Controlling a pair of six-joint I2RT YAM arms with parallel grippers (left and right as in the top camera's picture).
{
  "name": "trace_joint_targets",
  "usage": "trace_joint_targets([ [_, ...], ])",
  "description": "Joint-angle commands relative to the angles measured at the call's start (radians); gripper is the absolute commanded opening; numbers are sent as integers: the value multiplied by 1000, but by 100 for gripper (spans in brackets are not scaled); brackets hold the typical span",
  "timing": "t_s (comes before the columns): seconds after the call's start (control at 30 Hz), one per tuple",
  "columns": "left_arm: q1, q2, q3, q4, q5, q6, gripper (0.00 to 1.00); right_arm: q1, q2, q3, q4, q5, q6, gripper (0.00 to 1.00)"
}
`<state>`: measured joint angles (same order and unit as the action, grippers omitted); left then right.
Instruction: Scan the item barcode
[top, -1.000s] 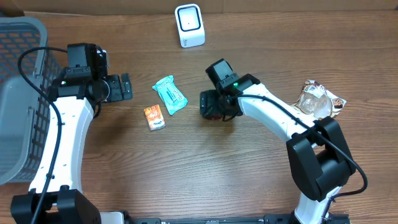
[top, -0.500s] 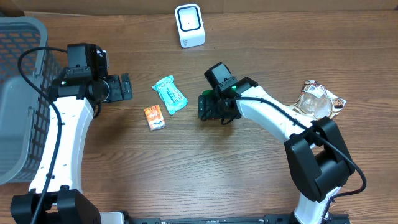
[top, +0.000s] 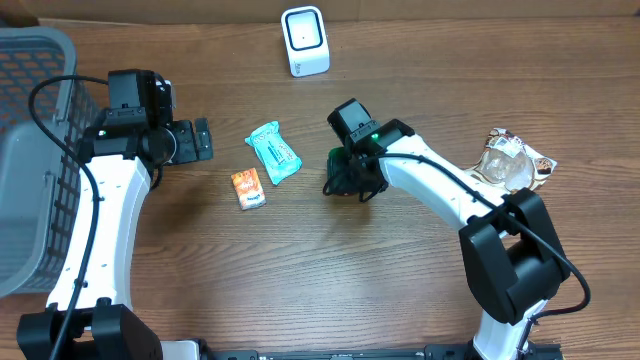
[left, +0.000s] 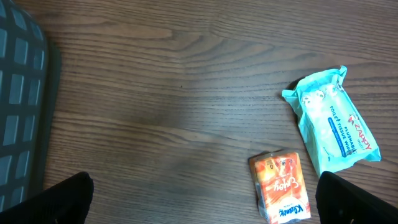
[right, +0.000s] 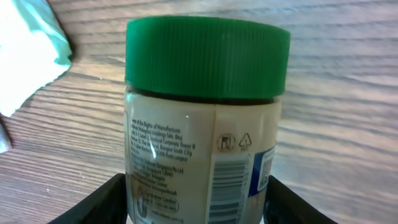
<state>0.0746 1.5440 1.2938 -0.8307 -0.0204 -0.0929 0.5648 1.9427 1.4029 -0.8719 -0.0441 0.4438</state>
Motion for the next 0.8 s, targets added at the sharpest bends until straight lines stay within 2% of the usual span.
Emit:
trace_joint_targets([
  [0.0, 4, 7, -2, 0, -9, 30, 100, 4, -2, 78, -56, 120, -7, 53],
  [0.1, 4, 7, -2, 0, -9, 30, 100, 4, -2, 102, -117, 202, -7, 51],
  [0.23, 4, 7, -2, 0, -9, 30, 100, 14, 0, 101, -155, 309, -7, 43],
  [0.37, 4, 7, -2, 0, -9, 30, 99, 42, 10, 93, -170, 413, -12, 42],
  [0.5, 4, 7, -2, 0, -9, 30, 100, 87, 45, 93, -171, 414, -57, 42],
  [0.77, 4, 7, -2, 0, -9, 30, 100, 158, 78, 93, -118, 353, -77, 51],
])
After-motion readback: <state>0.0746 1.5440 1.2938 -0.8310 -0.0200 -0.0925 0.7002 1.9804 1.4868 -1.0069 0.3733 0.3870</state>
